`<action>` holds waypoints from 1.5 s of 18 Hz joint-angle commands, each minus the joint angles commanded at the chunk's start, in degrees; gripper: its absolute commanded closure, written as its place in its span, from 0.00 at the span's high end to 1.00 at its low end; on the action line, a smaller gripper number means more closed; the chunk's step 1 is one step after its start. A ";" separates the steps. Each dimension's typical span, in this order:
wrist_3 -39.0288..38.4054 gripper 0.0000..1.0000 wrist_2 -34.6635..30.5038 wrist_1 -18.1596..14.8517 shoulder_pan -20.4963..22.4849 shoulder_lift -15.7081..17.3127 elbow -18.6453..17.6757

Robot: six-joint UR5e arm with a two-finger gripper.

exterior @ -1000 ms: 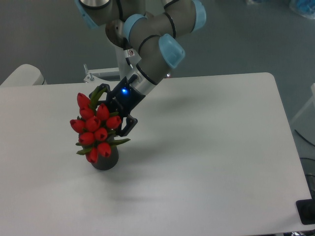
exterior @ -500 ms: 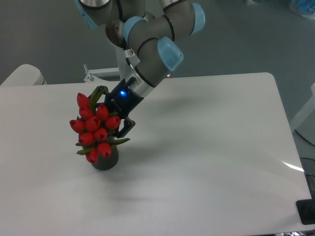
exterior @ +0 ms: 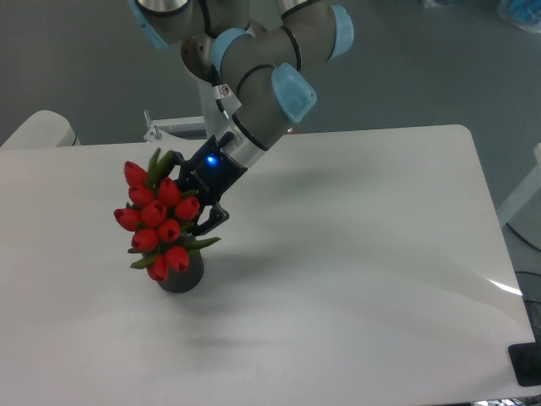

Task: Pick up the flowers from the vase
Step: 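Close the gripper on the tulip stems, then lift the gripped tulips straight up out of the black vase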

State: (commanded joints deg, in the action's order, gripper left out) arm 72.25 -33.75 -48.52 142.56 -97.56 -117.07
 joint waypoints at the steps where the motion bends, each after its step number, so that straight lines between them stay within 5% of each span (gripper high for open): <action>1: 0.00 0.49 0.00 0.00 0.00 0.00 0.09; 13: -0.44 0.40 1.05 0.00 0.79 0.79 0.70; 27: -11.60 0.32 3.51 0.00 0.88 4.75 3.69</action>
State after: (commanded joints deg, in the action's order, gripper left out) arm 60.65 -30.24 -48.52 143.44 -92.81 -113.38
